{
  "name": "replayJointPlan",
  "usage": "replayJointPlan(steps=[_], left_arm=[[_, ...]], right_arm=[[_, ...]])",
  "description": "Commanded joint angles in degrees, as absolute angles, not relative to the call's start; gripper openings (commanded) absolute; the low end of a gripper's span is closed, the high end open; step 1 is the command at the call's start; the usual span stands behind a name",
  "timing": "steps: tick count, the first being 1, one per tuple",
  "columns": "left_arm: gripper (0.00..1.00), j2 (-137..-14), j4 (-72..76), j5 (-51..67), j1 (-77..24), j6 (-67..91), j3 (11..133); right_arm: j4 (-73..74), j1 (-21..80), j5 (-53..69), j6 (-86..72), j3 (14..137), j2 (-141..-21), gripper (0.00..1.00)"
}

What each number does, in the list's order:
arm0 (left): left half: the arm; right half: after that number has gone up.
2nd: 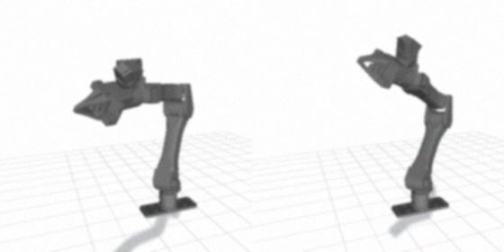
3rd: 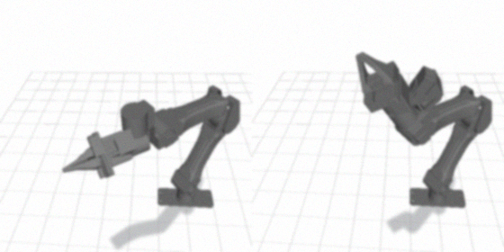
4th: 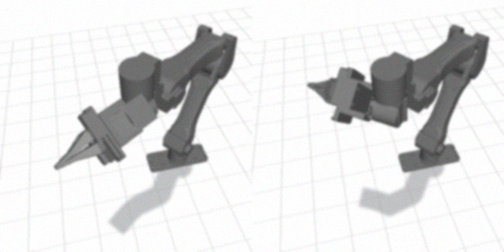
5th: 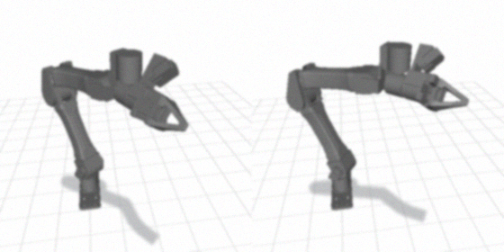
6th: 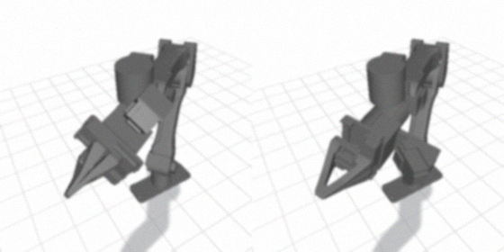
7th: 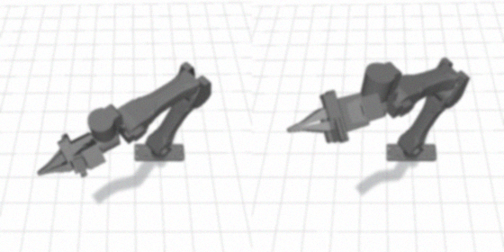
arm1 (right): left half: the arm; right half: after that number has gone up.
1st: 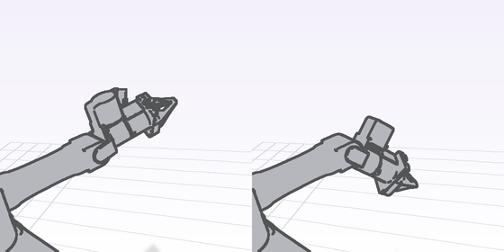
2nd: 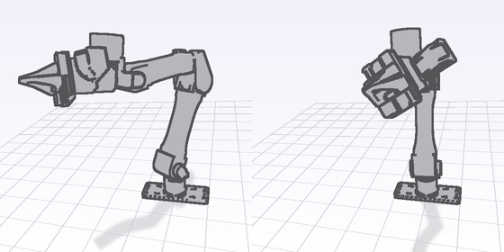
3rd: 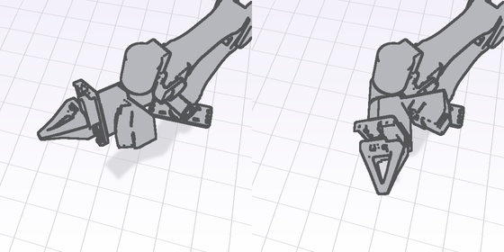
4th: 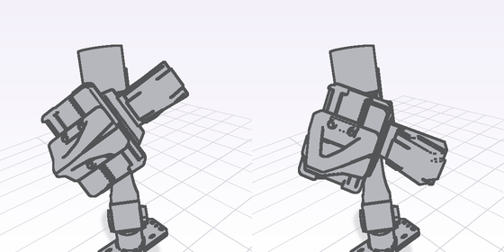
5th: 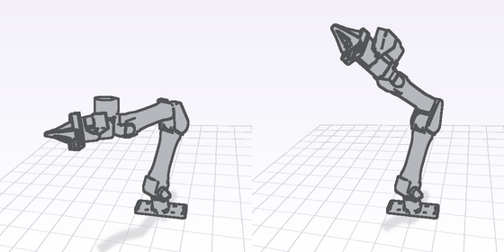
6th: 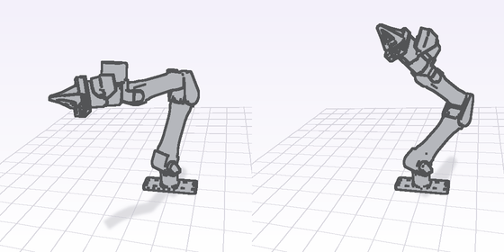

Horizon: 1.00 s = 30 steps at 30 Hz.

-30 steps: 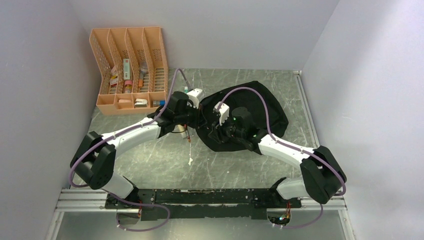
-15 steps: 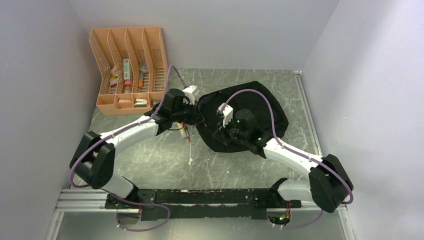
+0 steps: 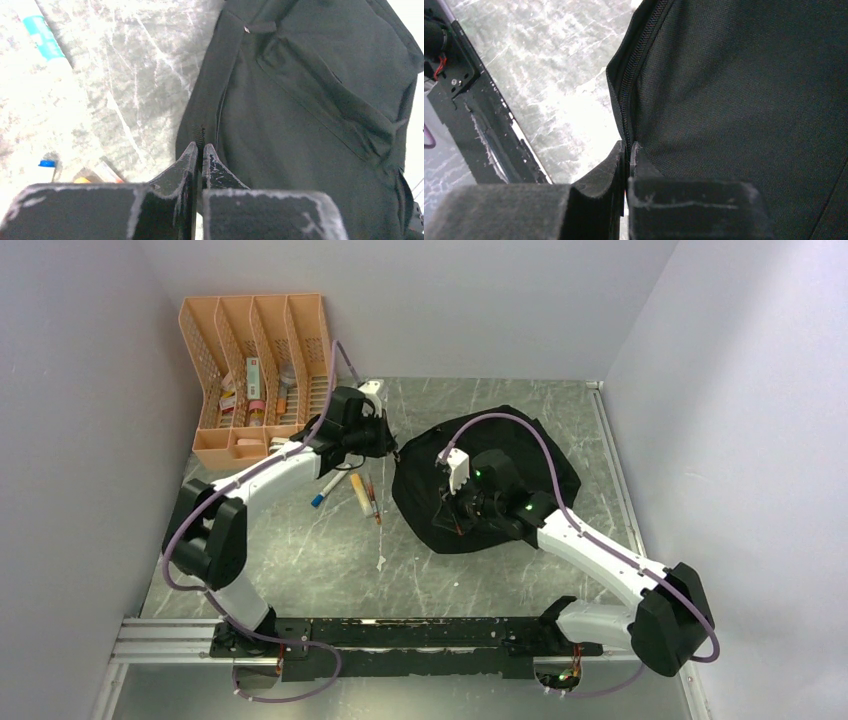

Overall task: Pack the student bag
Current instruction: Zip the student bag at the center of the board.

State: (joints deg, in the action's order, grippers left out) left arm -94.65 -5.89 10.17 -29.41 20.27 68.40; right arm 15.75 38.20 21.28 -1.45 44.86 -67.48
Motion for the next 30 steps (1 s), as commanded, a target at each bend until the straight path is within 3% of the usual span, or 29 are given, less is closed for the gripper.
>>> replayJointPlan(steps=[1,5,9,12,19,25,30], left_arm=[[0.05,-97.71,-4.03,7.45,-27.04,18.28,74.41],[0.05,-99.02,-2.58,11.90,-26.89,16.86,75.65],[0.05,-97.96,2.62,17.82,-26.89,16.21,72.48],[0.05,-97.27,3.52,19.48,-26.89,15.51,71.13],[0.05,-95.95,3.59,20.70,-26.89,15.15,70.51],[0.05,-94.69,3.82,21.34,-26.89,15.21,70.35],[0.05,-94.22,3.73,20.90,-26.88,15.10,70.17]], right_arm=[[27.23,38.76,26.63,-2.09,48.04,-66.65,0.00],[28.84,38.94,25.61,-1.71,49.44,-66.70,0.00],[24.39,38.96,21.87,-5.29,50.36,-65.95,0.23],[19.59,38.94,17.78,-9.20,51.24,-65.87,0.33],[6.70,39.16,8.21,-22.76,52.27,-69.18,0.43],[4.66,41.76,1.61,-27.55,58.49,-78.74,0.53],[2.74,42.66,-0.44,-29.51,62.05,-85.03,0.54]])
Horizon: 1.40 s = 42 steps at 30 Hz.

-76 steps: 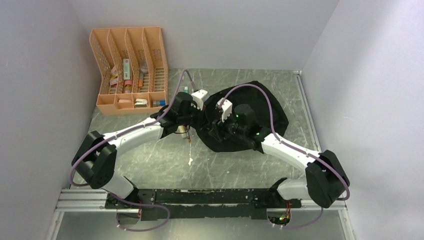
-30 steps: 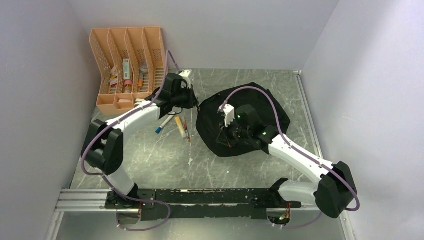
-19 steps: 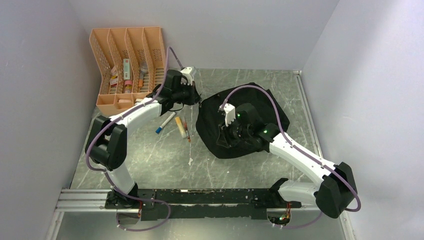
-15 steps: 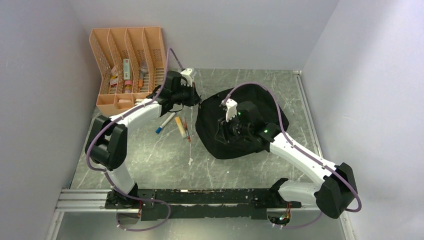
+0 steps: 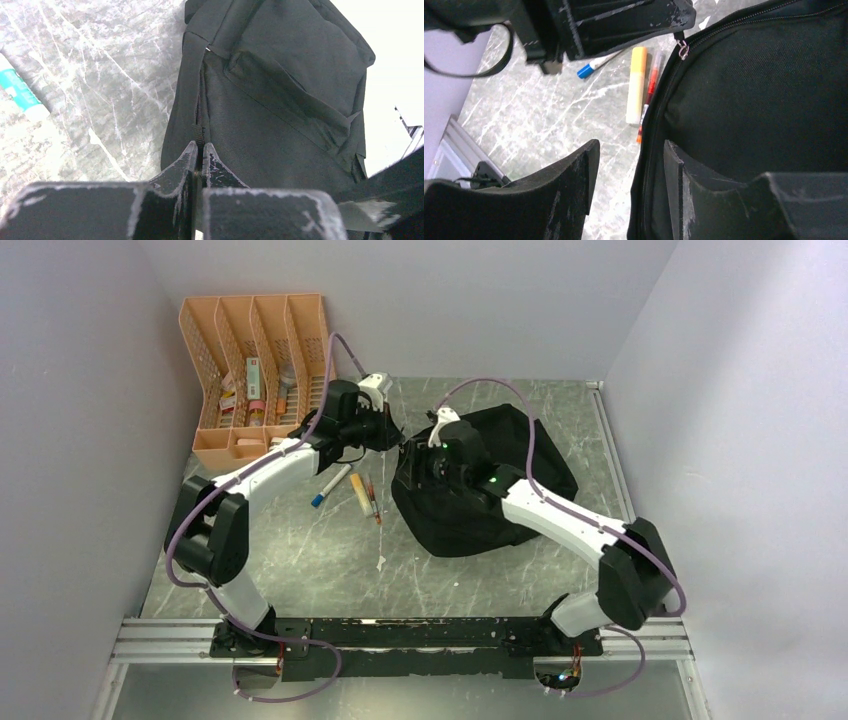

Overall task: Pack the student bag
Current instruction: Zip the student bag at the center of the board.

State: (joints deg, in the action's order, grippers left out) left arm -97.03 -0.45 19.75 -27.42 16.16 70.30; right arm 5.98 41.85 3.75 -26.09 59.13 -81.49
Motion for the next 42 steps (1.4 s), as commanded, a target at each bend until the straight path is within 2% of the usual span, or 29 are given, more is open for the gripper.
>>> replayJointPlan(steps=[1,9,14,18,21,27,36,42], left_arm=[[0.05,-94.26,3.82,20.96,-26.85,15.18,70.07],[0.05,-94.57,4.27,21.83,-26.89,15.61,70.05],[0.05,-94.72,4.36,22.29,-26.89,15.67,70.14],[0.05,-95.08,4.10,22.41,-26.89,15.57,70.41],[0.05,-95.09,3.54,21.62,-26.89,15.39,70.61],[0.05,-95.40,3.26,20.91,-26.82,15.47,70.74],[0.05,-96.05,2.70,19.99,-26.15,16.02,70.88],[0.05,-96.79,2.83,20.51,-25.82,16.30,70.90]], right_arm=[[3.18,42.78,-1.51,-29.99,62.82,-86.19,0.54],[4.29,43.16,-7.14,-28.94,64.90,-92.79,0.52],[3.81,44.05,-5.73,-26.95,66.21,-94.50,0.46],[3.31,45.00,-3.00,-24.65,66.77,-95.82,0.37],[2.21,46.19,2.13,-21.00,66.87,-96.39,0.22],[0.50,48.98,8.03,-16.05,63.85,-94.32,0.01],[-0.19,50.48,21.18,-11.32,53.99,-85.02,0.00],[8.93,50.53,31.46,-5.06,50.52,-78.97,0.00]])
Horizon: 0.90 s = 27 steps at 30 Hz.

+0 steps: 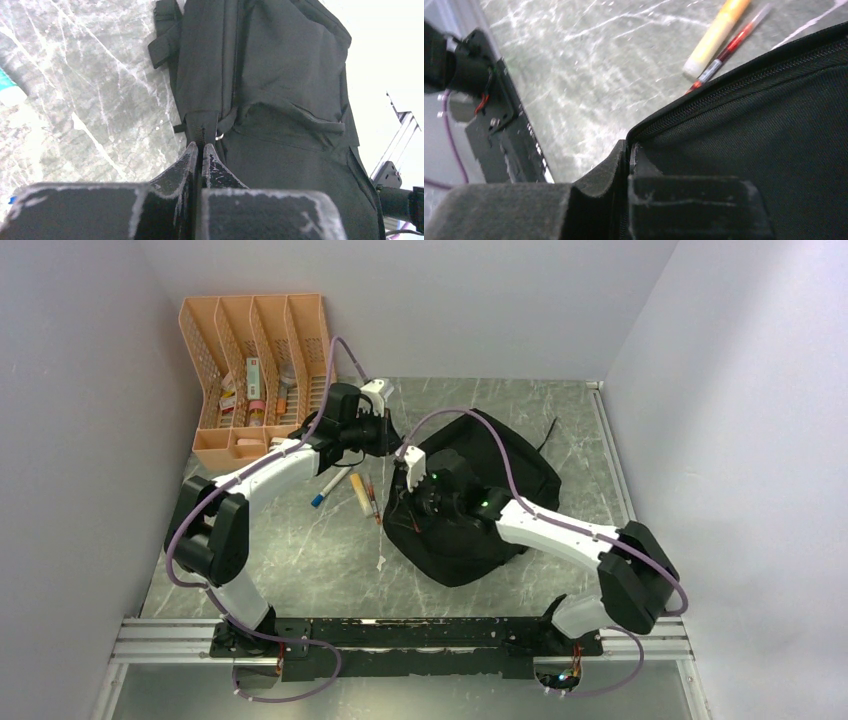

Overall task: Pack the student bag
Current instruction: Zip the student bag at the center of the board.

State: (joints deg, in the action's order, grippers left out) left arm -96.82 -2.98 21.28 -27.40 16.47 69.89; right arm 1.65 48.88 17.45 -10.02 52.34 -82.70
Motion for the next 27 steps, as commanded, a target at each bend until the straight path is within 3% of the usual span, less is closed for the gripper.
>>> replayJointPlan(steps=[1,8,15,27], left_arm=[[0.05,-97.00,2.93,20.63,-25.82,16.27,70.97],[0.05,-98.21,2.71,21.29,-26.06,16.00,71.26],[0.05,-100.18,1.56,19.60,-27.57,15.05,71.67],[0.05,-104.84,4.74,23.10,-28.21,17.96,73.37]], right_arm=[[10.96,50.46,33.32,-3.96,50.37,-78.17,0.00],[21.32,50.62,42.63,1.64,50.72,-75.62,0.00],[21.09,50.61,50.25,2.65,49.54,-72.49,0.00],[23.25,50.63,53.42,4.34,47.53,-69.91,0.00]])
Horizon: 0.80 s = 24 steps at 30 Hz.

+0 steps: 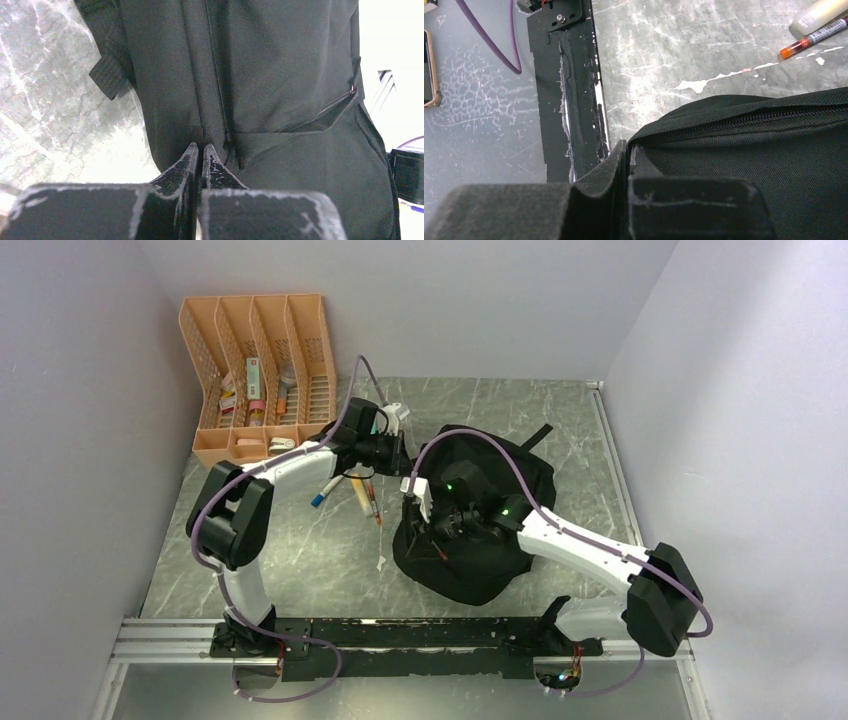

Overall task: Pack the student bag
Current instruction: Zip the student bag at the center of the board.

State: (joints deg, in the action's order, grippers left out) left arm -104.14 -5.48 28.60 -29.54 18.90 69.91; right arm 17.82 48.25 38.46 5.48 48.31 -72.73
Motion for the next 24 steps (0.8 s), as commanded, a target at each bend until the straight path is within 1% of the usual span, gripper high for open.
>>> replayJointPlan(steps=[1,2,6,8,9,11,12,13,14,17,19,21,24], left_arm=[[0.05,-104.45,4.72,22.85,-28.21,17.73,72.98],[0.05,-103.92,4.55,22.52,-28.21,17.38,72.50],[0.05,-101.63,3.43,21.60,-28.29,16.28,70.93],[0.05,-100.19,3.62,21.56,-28.30,16.62,70.39],[0.08,-99.62,3.37,21.70,-28.30,16.84,70.68],[0.23,-98.31,2.24,21.84,-28.28,17.21,71.33],[0.33,-97.36,1.61,21.48,-28.24,17.46,71.41],[0.38,-96.35,1.43,20.77,-28.22,17.67,71.14],[0.42,-95.12,1.37,19.84,-28.21,18.02,70.55],[0.48,-91.74,0.12,17.19,-28.08,18.30,68.79],[0.50,-89.85,-1.71,16.03,-27.96,18.35,67.47],[0.52,-87.93,-2.96,15.01,-27.86,18.64,65.96],[0.55,-84.87,-4.25,13.58,-27.72,19.87,62.88]], right_arm=[[22.87,50.63,53.02,4.16,47.29,-69.46,0.00],[21.86,50.63,52.10,3.51,47.00,-68.93,0.00],[18.12,50.62,46.65,0.35,45.70,-66.46,0.14],[15.62,50.61,43.74,-1.81,44.63,-65.00,0.16],[14.63,50.48,42.47,-2.71,44.12,-64.43,0.20],[12.96,50.45,39.39,-4.29,43.32,-63.32,0.30],[12.53,50.52,37.70,-4.97,43.13,-62.84,0.35],[12.29,50.50,36.04,-5.51,43.00,-62.14,0.41],[11.96,50.48,34.94,-5.90,42.91,-61.59,0.45],[11.38,50.54,32.36,-6.86,42.93,-59.86,0.51],[11.06,50.54,29.28,-7.71,42.97,-58.51,0.53],[11.53,50.45,22.74,-9.75,43.29,-57.12,0.54],[12.61,50.45,8.91,-14.34,44.00,-55.33,0.54]])
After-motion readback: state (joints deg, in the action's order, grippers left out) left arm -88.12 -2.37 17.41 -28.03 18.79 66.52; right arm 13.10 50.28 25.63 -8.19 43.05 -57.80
